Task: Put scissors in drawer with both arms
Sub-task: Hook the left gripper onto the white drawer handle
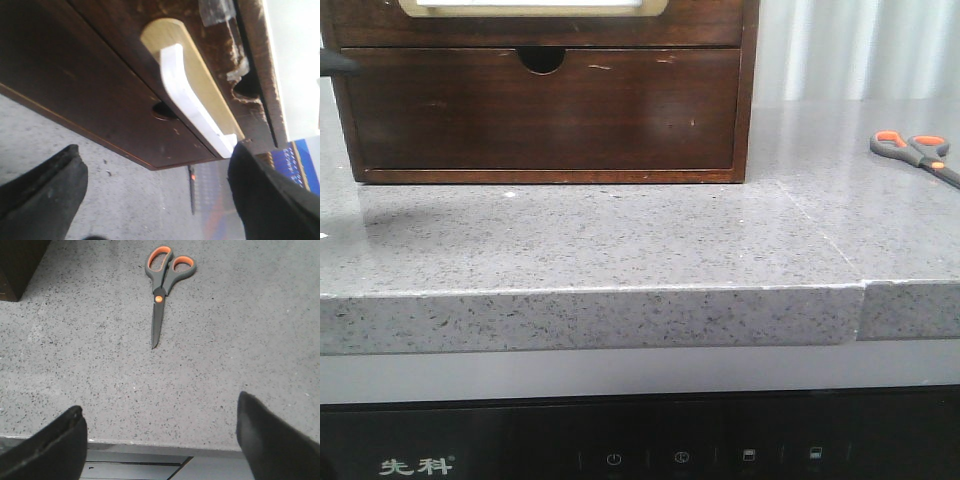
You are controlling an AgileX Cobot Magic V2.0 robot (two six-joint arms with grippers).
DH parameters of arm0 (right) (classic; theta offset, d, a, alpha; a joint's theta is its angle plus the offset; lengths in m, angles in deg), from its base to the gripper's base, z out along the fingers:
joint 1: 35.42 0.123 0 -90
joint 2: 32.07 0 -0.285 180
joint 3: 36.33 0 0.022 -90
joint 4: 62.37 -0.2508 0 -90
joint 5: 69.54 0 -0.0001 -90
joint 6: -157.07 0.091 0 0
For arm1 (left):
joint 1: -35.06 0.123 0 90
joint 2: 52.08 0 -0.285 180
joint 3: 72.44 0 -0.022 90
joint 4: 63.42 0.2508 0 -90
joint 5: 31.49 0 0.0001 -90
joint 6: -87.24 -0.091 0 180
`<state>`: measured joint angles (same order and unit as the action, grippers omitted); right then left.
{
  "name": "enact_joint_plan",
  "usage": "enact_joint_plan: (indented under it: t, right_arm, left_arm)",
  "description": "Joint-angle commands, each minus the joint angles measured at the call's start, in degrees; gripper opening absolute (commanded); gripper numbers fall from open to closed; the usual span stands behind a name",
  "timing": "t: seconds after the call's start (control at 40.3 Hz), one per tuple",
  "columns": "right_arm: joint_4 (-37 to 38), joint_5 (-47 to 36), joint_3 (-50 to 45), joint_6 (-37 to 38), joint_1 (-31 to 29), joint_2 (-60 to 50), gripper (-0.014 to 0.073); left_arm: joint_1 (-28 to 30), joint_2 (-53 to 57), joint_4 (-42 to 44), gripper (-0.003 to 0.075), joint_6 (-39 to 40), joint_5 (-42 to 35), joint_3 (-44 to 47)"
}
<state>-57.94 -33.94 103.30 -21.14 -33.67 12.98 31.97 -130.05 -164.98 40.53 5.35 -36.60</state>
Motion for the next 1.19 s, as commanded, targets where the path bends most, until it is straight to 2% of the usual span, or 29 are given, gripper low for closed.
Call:
enact_joint_plan:
  t: [0.0,0.198,0.57,0.645,0.967,1.166]
  right_arm:
    - [0.92,-3.39,1.9,-0.58,-0.2,0.3,0.0625]
    - [0.92,-3.31,1.9,-0.58,-0.2,0.3,0.0625]
    - [0.92,-3.31,1.9,-0.58,-0.2,0.3,0.0625]
    - [0.92,-3.31,1.9,-0.58,-0.2,0.3,0.0625]
    - [0.92,-3.31,1.9,-0.58,-0.2,0.3,0.0625]
    - [0.92,-3.02,1.9,-0.58,-0.2,0.3,0.0625]
  left_arm:
    - [-0.03,-2.06,-5.06,0.0564,-0.97,6.15,-4.13]
    - [-0.03,-7.78,-5.06,0.0564,-0.97,8.79,-9.23]
    - [-0.03,-13.84,-5.06,0.0552,-0.97,9.15,-15.19]
    - [-0.03,-14.32,-5.06,0.0501,-0.97,10.03,-15.91]
    - [-0.03,-14.46,-5.06,0.0162,-0.97,9.92,-16.42]
    - [-0.03,-14.46,-5.06,0.0032,-1.22,10.59,-16.42]
